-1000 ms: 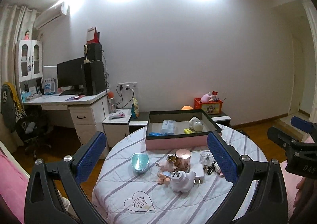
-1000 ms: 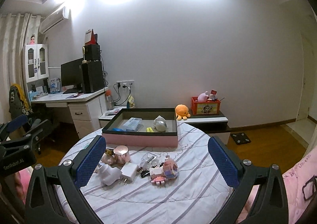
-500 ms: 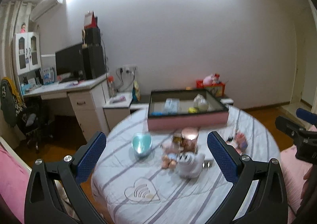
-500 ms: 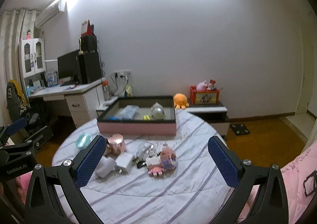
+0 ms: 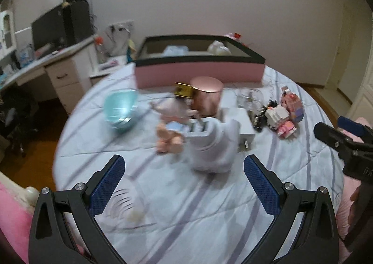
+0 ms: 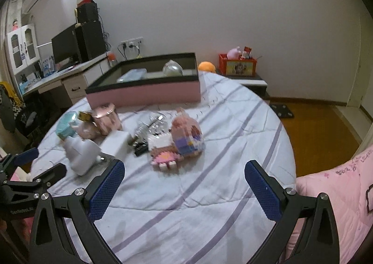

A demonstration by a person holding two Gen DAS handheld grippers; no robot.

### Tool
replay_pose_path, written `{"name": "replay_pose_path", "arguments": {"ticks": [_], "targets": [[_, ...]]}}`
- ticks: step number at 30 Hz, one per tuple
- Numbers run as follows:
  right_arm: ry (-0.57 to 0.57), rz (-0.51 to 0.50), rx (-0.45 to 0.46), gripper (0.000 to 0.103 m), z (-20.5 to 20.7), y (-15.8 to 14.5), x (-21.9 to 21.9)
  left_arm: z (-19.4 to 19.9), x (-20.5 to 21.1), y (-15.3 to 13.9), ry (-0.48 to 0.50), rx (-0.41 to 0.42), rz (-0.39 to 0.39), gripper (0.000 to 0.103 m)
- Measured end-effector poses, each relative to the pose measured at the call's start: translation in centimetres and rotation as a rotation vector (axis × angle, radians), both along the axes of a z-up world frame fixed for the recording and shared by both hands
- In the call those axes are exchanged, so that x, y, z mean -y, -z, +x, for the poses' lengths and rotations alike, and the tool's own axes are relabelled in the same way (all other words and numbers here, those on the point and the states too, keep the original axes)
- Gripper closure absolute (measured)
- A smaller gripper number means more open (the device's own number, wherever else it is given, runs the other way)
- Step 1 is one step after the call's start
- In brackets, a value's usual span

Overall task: Organize rigid objects
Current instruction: 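Grasp the white plug adapter with the left tool while the right tool grasps the pink block figure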

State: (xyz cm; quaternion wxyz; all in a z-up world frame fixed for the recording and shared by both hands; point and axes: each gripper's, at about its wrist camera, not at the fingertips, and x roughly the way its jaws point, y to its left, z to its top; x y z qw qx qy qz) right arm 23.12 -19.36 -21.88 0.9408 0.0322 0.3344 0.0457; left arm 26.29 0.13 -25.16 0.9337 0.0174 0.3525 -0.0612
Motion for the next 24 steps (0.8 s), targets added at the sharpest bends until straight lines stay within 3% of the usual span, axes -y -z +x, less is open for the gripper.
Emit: {"name": "replay_pose_path", "arguments": {"ticks": [3,8,15,24], "targets": [[0.012,0.000,-0.019,0.000,0.7,0.6,0.8,1.3,0.9,0.2,-0.010,-0.007,0.008,0.003],[0.026,0.017,-0.040,0.000,1.7,1.4,1.8,2.9,1.5,0.3,-0.002,-0.019,-0.011,0.022],[0.017,0.031,-0.046,0.000,2.6,1.6,1.9,3.6,3.0,1.3,0.003,-0.040,0.087,0.030],[0.006,0.009,-0.054,0.000,4.6,2.1,1.2,2.0,1.1,-0.1,0.061,-0.044,-0.036,0.037]]}}
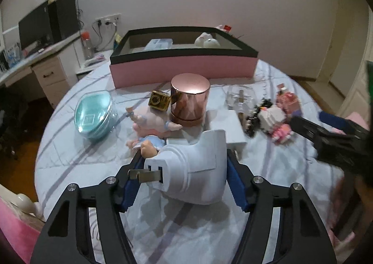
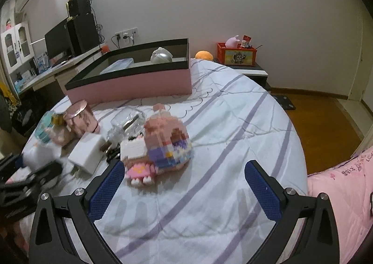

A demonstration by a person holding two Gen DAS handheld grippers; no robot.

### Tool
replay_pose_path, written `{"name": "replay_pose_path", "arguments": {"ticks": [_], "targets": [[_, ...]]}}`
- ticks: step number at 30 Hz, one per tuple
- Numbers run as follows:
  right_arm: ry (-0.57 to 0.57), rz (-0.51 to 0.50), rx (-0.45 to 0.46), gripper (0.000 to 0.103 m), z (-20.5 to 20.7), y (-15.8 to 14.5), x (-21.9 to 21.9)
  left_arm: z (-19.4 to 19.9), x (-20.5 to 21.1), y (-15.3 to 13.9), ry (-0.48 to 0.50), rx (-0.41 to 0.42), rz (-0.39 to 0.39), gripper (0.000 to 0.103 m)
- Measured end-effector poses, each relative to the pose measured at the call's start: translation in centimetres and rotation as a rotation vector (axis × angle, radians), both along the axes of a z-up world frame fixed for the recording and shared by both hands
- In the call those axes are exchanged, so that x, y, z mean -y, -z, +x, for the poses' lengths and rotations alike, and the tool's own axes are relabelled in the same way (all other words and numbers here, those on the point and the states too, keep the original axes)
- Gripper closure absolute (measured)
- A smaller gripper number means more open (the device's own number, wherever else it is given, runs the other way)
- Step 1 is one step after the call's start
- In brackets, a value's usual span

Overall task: Organize rigid objects
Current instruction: 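Grasp the white plug adapter with the left tool while the right tool grasps the pink block figure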

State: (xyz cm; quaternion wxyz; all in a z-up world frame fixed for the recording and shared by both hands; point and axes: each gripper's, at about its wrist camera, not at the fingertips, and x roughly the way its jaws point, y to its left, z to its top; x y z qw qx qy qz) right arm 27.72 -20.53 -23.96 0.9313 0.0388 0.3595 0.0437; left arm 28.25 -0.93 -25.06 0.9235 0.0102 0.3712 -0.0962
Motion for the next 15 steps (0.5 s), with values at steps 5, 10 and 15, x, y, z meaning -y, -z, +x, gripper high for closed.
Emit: {"name": "replay_pose_path", "arguments": {"ticks": [5,10,15], "targets": [[-0.006,0.063,-0.019,0.003,2.3,0.1,0.3,-1.2,-0.5,-0.2,0.022,-0.008,-0.012,0.037],[-0.035,0.154,-0.057,0.044,3.5,0.4,1.0,-1.8,-1.3,-0.8,0.029,0.001,-0.037,0.040],[-0.056,0.129,-0.036,0.070,2.7,-0.3,0.6,-2.5,-1.4,-0.9,0.038,0.011,-0.006,0.040]]}}
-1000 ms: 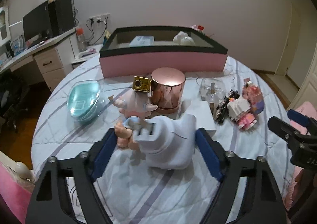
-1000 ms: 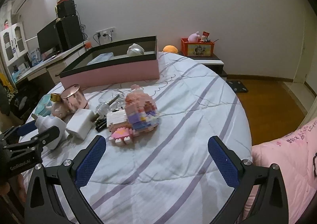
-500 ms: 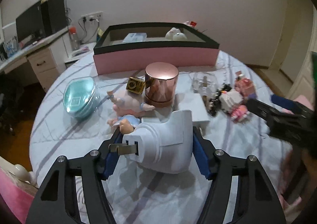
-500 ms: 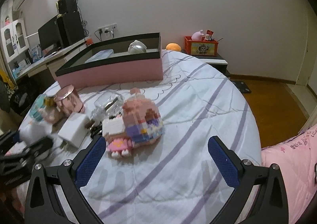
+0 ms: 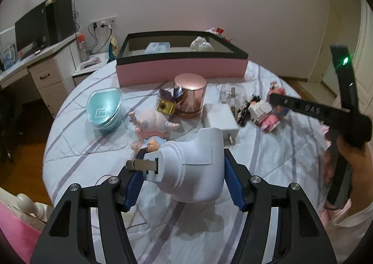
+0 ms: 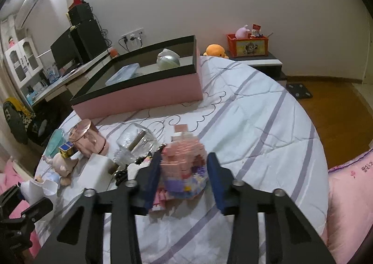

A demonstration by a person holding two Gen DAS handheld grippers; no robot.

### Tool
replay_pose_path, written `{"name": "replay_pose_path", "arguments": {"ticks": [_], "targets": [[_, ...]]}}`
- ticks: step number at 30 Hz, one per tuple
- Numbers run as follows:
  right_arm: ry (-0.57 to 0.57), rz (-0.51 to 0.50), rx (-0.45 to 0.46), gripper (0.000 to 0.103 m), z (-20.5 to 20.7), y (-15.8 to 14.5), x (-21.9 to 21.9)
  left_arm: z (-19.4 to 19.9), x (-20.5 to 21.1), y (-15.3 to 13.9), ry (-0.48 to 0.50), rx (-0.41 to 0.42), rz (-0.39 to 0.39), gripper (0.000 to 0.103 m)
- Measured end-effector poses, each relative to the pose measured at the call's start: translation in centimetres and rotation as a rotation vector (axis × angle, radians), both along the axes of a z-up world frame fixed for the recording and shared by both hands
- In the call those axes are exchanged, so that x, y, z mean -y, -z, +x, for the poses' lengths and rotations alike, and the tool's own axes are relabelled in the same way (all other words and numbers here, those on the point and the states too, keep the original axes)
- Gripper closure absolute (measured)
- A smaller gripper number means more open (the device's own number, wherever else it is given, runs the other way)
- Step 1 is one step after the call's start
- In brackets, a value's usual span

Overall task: Organize rigid objects
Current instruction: 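Grasp the white plug adapter with the left tool while the right tool grasps the pink block figure, then carry both items into the pink box and open both tools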

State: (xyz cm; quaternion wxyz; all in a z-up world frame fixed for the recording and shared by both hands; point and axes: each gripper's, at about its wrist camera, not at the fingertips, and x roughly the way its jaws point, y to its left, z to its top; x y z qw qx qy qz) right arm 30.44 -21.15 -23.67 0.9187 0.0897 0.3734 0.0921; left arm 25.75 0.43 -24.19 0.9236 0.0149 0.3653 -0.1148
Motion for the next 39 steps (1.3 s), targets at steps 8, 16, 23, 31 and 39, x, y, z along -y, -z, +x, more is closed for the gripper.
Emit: {"name": "replay_pose_path", "arguments": {"ticks": [8,16,23,31,39], "targets": [[-0.005,-0.039,0.014,0.076,-1.5,-0.5,-0.3,-0.6,-0.4,-0.8,-0.007,0.015,-0.027,0.040],[-0.028,-0.050,0.047,0.076,-2.5,-2.1,-0.9,0.5,0.5,-2.1,0.013,0.045,-0.033,0.040],[-0.073,-0.065,0.096,0.076,-2.0,-4.4,-2.1,3.5,1.4,-4.7,0.037,0.091,-0.023,0.040],[-0.116,-0.110,0.172,0.076,2.9,-8.9,-4.1,11.5,1.8,-9.0,0.027,0.137,0.025,0.040],[-0.176,-0.100,0.138,0.076,13.1,-11.1,-7.0,23.1,1.6,-10.4,0.016,0.075,0.109,0.040]]}}
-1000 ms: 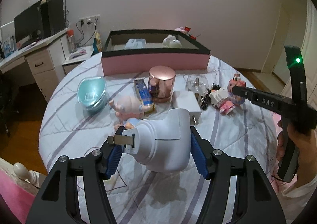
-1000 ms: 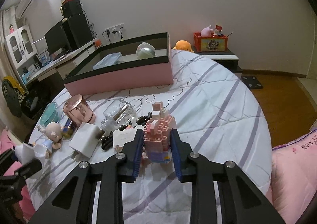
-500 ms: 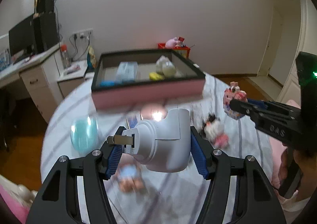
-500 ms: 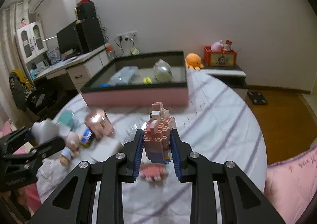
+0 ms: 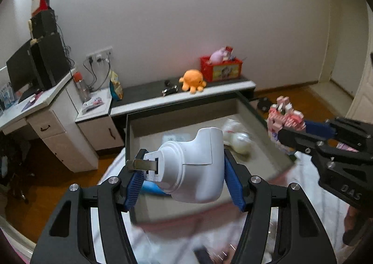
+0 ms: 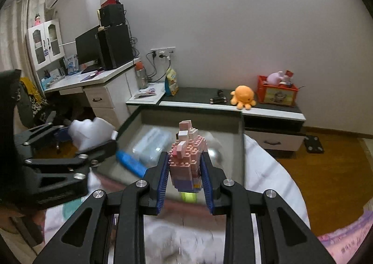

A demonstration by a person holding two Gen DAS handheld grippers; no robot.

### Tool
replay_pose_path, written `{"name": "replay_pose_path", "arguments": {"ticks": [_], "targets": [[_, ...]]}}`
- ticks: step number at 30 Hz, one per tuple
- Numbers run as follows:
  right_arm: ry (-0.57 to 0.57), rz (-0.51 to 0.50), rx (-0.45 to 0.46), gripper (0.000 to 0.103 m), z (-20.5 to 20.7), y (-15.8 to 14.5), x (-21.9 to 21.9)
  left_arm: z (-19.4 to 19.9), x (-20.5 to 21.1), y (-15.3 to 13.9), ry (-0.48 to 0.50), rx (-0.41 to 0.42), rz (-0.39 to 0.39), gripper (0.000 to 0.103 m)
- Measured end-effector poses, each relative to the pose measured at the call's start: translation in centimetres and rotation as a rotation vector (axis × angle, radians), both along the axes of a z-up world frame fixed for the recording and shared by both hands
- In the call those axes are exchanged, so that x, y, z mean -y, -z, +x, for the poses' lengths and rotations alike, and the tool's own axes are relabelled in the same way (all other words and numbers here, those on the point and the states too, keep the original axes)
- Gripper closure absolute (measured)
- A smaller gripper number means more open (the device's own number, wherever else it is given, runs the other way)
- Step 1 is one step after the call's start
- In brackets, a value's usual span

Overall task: Organize rigid objects
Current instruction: 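Carry both items into the pink box and open both tools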

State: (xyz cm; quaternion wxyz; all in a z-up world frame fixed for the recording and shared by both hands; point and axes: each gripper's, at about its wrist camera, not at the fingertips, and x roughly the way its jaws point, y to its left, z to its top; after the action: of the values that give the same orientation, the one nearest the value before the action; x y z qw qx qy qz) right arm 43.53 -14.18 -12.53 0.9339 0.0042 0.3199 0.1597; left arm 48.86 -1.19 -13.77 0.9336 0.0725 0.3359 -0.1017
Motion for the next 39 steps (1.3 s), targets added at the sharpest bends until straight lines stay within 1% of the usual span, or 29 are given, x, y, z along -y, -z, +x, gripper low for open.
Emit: {"name": "replay_pose_path", "arguments": {"ticks": [2,4,5,8,9,11,13,17,20,21,22,23,24,25,26,27,28,31,33,36,37,39], "targets": [[0.003,-0.007,-0.026,0.076,3.0,0.3,-0.7,3.2,-0.6,0.6,0.001,-0.043,-0.005,0.040],[0.007,-0.027,-0.062,0.076,5.8,1.2,-1.4,5.9,-1.1,1.6,-0.014,-0.085,0.009,0.040],[0.005,-0.032,-0.080,0.076,6.8,1.7,-1.6,6.7,-1.4,2.0,-0.023,-0.096,0.016,0.040],[-0.022,-0.001,-0.180,0.076,10.3,4.2,-2.7,9.8,-2.0,3.8,-0.049,-0.148,0.053,0.040],[-0.028,-0.001,-0.204,0.076,11.3,5.1,-3.2,10.6,-2.1,4.5,-0.057,-0.162,0.077,0.040],[-0.035,-0.020,-0.232,0.076,12.5,6.4,-4.0,11.6,-2.3,5.6,-0.067,-0.181,0.106,0.040],[-0.045,-0.023,-0.257,0.076,13.3,7.4,-4.7,12.2,-2.4,6.2,-0.072,-0.186,0.115,0.040],[-0.049,-0.057,-0.265,0.076,13.8,8.5,-5.5,12.7,-2.8,7.2,-0.083,-0.198,0.120,0.039],[-0.052,-0.050,-0.274,0.075,13.7,8.7,-5.4,12.6,-2.6,7.5,-0.080,-0.203,0.112,0.030],[-0.051,-0.054,-0.274,0.075,13.5,8.6,-5.4,12.3,-2.6,7.3,-0.077,-0.194,0.102,0.026],[-0.046,-0.050,-0.264,0.072,13.3,8.4,-5.3,11.9,-2.5,6.9,-0.082,-0.180,0.106,0.024],[-0.032,-0.049,-0.250,0.064,13.1,8.0,-5.0,11.5,-2.5,6.6,-0.088,-0.166,0.113,0.022],[-0.023,-0.050,-0.244,0.059,12.7,7.7,-4.7,10.7,-2.6,5.9,-0.106,-0.142,0.129,0.016],[-0.021,-0.045,-0.234,0.049,12.1,7.1,-4.4,10.0,-2.7,5.3,-0.116,-0.119,0.133,0.013],[-0.020,-0.042,-0.220,0.038,11.5,6.6,-4.2,9.2,-2.8,4.6,-0.118,-0.091,0.128,0.011],[-0.006,-0.050,-0.200,0.031,10.6,5.9,-3.9,7.8,-3.1,3.5,-0.119,-0.052,0.113,0.006],[0.002,-0.055,-0.181,0.020,9.7,5.3,-3.7,6.9,-3.4,2.8,-0.128,-0.022,0.105,0.001],[0.005,-0.055,-0.113,0.020,6.8,3.2,-3.0,2.3,-4.0,0.0,-0.145,0.082,0.068,0.000],[0.010,-0.062,-0.060,0.018,4.4,1.8,-2.5,-0.9,-4.3,-1.4,-0.160,0.137,0.055,0.000],[0.025,-0.059,0.011,0.001,0.4,-0.1,-1.6,-5.6,-4.5,-2.6,-0.172,0.198,0.045,0.000],[0.028,-0.059,0.048,0.000,-1.6,-0.9,-1.3,-6.9,-4.5,-2.8,-0.172,0.213,0.038,0.000],[0.035,-0.068,0.093,0.000,-4.9,-1.7,-1.0,-9.8,-4.5,-3.2,-0.155,0.235,0.015,0.000]]}}
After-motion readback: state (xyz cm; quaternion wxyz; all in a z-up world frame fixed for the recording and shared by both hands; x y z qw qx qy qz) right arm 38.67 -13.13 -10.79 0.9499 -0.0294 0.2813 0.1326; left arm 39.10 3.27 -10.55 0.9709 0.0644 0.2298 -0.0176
